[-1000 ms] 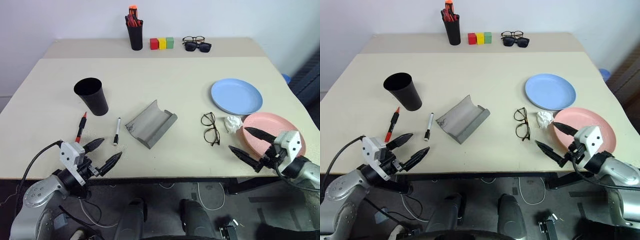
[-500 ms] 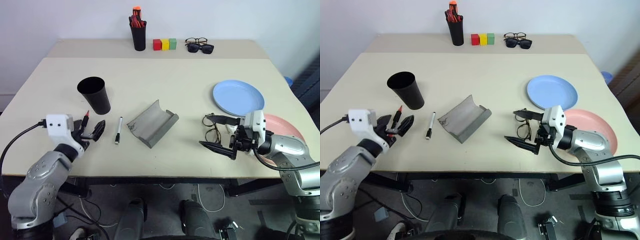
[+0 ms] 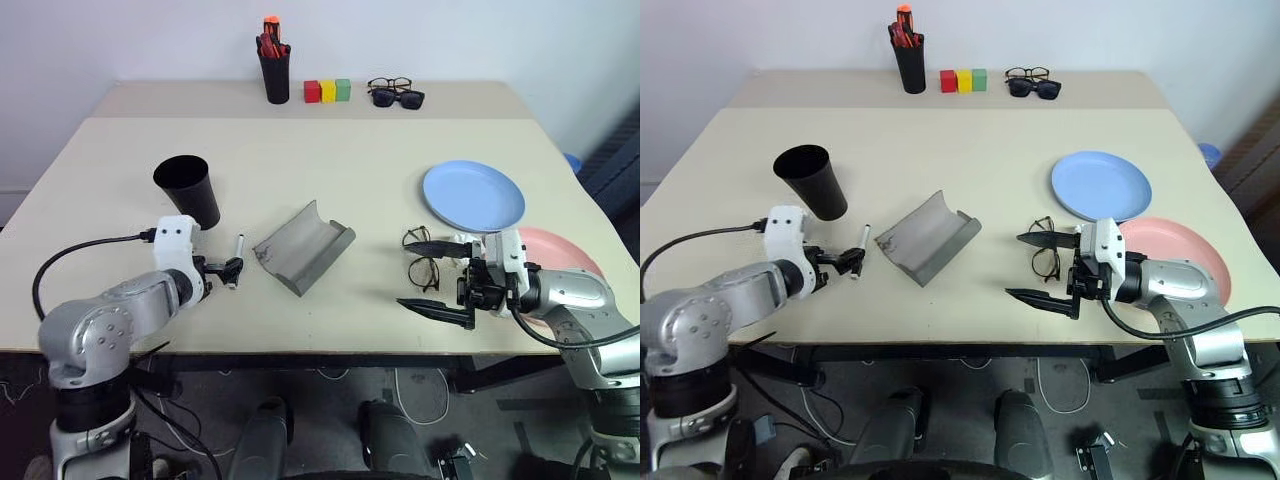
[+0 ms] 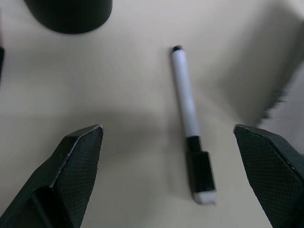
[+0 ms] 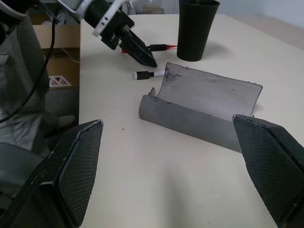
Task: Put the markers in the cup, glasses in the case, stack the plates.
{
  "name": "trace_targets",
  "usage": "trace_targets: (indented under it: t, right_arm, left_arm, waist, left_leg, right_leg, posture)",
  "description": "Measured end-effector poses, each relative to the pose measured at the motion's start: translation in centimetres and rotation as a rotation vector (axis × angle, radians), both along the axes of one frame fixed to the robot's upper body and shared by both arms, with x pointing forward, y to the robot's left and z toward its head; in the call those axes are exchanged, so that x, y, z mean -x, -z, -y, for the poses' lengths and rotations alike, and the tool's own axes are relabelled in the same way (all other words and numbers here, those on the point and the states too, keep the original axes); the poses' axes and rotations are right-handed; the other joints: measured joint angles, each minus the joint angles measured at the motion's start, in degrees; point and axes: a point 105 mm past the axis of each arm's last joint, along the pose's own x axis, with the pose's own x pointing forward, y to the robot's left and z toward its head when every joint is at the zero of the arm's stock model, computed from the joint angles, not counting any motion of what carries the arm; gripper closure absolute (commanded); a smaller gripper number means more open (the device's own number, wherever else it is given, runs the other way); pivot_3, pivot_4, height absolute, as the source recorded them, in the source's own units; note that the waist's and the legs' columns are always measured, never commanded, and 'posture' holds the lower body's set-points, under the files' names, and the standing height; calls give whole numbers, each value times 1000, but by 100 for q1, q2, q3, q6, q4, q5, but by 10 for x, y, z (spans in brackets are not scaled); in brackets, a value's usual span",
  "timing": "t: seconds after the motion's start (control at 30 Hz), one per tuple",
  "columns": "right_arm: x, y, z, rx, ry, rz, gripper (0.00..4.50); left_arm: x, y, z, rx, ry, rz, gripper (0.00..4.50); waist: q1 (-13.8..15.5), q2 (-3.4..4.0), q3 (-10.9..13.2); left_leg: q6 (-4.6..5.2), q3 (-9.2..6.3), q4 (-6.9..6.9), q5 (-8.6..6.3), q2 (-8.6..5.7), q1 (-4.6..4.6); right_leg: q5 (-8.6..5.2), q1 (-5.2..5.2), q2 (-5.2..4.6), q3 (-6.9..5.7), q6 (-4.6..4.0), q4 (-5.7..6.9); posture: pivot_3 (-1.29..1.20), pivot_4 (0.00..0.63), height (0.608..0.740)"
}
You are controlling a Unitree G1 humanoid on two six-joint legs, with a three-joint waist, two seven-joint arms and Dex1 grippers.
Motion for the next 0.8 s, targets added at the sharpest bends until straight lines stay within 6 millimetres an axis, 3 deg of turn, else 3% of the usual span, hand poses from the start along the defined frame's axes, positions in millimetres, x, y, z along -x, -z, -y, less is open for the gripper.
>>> trace_targets:
  t: [0.33, 0.43, 0.67, 0.8]
  right_arm:
    - [-5, 1, 1, 0, 37, 26, 42]
    - [-5, 2, 1, -1, 41, 24, 0]
    - [-4, 3, 2, -2, 47, 26, 0]
    - [-5, 3, 3, -2, 53, 29, 0]
  left_arm:
    - [-25, 1, 6, -89, -82, -131, 0]
    - [-30, 0, 8, -92, -93, -151, 880]
    - [-32, 2, 2, -95, -120, -177, 4362]
    - [-32, 1, 4, -93, -111, -170, 4475]
  waist:
    - [1, -2, 1]
    - [2, -2, 1]
    - [20, 0, 0]
    - [21, 0, 0]
  left_leg:
    - [-1, -1, -4, 1, -1, 4]
    - [-3, 0, -3, 1, -1, 5]
    - [-4, 0, -3, 1, -4, 5]
    - [-5, 0, -3, 0, -5, 5]
  right_leg:
    - [-1, 1, 0, -1, 5, 1]
    - [-2, 3, 0, -1, 6, 1]
    - [-2, 8, -3, -1, 7, -4]
    - [-2, 10, -4, -1, 7, -7]
  posture:
    - [0, 150, 740]
    - [0, 150, 740]
    - [0, 150, 740]
    - [0, 150, 740]
